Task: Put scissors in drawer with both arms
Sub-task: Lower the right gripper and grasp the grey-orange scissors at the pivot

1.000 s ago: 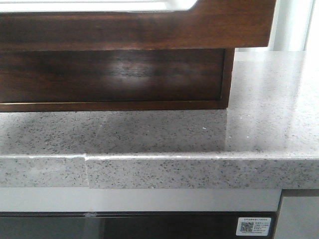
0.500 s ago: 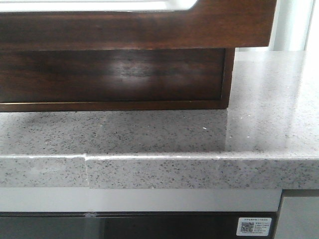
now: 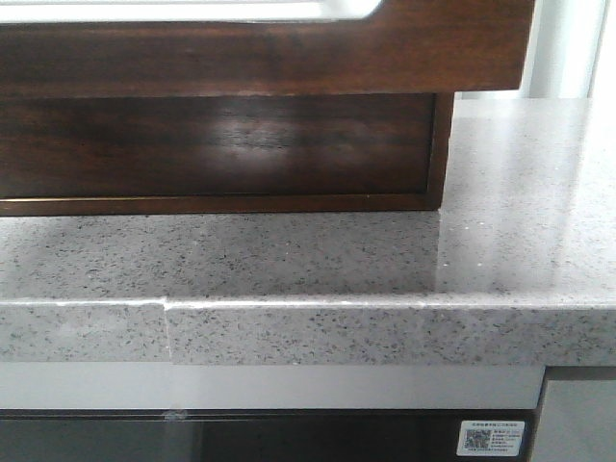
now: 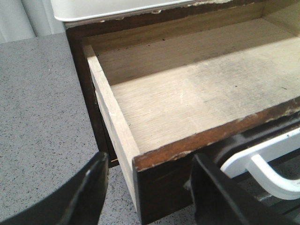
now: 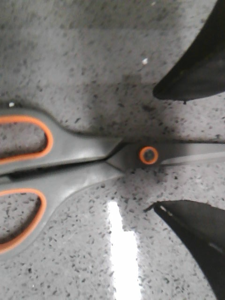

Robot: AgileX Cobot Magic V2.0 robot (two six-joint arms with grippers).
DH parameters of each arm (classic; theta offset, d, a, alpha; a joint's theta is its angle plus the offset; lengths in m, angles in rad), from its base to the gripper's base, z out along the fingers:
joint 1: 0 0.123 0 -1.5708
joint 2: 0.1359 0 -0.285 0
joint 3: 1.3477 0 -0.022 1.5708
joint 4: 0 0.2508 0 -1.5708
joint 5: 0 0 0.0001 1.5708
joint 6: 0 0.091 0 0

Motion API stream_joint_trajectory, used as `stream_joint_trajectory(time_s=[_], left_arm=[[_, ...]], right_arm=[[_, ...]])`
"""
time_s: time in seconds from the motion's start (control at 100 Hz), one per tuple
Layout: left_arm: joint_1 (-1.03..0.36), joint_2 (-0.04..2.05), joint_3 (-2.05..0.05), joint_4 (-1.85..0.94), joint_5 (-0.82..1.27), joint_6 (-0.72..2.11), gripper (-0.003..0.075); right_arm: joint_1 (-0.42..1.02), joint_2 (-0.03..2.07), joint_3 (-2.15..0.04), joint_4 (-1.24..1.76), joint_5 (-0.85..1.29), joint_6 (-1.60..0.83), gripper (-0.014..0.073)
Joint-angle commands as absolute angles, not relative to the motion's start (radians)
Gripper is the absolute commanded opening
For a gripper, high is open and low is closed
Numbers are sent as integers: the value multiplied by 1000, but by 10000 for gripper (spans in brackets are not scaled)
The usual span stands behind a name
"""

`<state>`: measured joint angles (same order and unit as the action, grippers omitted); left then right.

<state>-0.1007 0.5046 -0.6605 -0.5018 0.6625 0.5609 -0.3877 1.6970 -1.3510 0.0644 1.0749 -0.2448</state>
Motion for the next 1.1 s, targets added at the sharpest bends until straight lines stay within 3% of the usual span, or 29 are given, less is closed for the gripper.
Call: stream_joint_trajectory(time_s=[0.0, 0.26, 0.85, 1.09], left_arm=[[-108, 510, -695, -535, 588, 554, 367], [-108, 510, -695, -535, 588, 555, 366], [-108, 510, -695, -535, 588, 555, 367], [-108, 510, -695, -535, 588, 555, 367]], right_arm=[[-383, 1692, -1409, 73, 1094, -276, 390], [-352, 1755, -1476, 71, 1116, -282, 283], [-356, 1801, -1496, 43, 1163, -282, 276], [-356, 1801, -1498, 43, 1174, -282, 51]])
